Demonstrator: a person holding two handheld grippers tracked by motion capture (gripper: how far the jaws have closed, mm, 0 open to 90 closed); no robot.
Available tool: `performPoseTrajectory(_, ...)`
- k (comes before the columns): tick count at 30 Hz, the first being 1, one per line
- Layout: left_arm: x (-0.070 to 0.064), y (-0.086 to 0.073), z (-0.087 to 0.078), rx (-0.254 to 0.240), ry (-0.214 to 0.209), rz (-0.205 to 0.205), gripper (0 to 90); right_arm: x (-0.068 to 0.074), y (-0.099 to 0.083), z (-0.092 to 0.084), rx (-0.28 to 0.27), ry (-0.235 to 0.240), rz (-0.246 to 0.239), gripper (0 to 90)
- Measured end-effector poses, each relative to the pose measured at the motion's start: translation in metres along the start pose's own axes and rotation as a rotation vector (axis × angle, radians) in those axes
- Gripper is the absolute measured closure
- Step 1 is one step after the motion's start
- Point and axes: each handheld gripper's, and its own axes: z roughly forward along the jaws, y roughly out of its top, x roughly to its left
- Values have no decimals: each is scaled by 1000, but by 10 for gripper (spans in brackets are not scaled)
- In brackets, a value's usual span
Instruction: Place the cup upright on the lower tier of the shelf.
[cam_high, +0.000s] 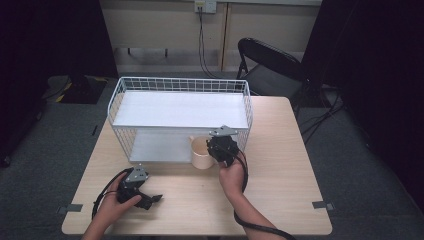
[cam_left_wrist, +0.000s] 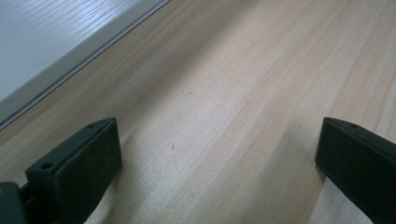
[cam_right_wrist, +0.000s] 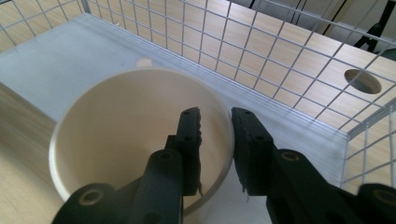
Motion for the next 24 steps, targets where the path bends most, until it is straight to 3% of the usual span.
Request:
performPoseTrajectory(5, 0, 0, 0, 0, 0, 1, 0, -1, -1, -2, -4, 17, 30, 535)
performPoseTrajectory(8, 0, 0, 0, 0, 0, 0, 0, -1, -2, -5, 0, 56, 58, 414)
performPoseTrajectory(9, 0, 0, 0, 0, 0, 0, 0, -1, -2, -5, 0, 56, 58, 414)
performPoseTrajectory(10, 0, 0, 0, 0, 0, 0, 0, -2, -2, -7, 0, 81, 64, 347)
performPoseTrajectory(11, 0, 0, 0, 0, 0, 0, 0, -2, -3, -10, -11, 72, 61, 325)
performPoseTrajectory(16, 0, 0, 0, 0, 0, 0, 0, -3, -3, -20, -32, 118, 75, 235)
performPoseTrajectory(24, 0, 0, 0, 0, 0, 0, 0, 0, -9, -26, -4, 155, 70, 152)
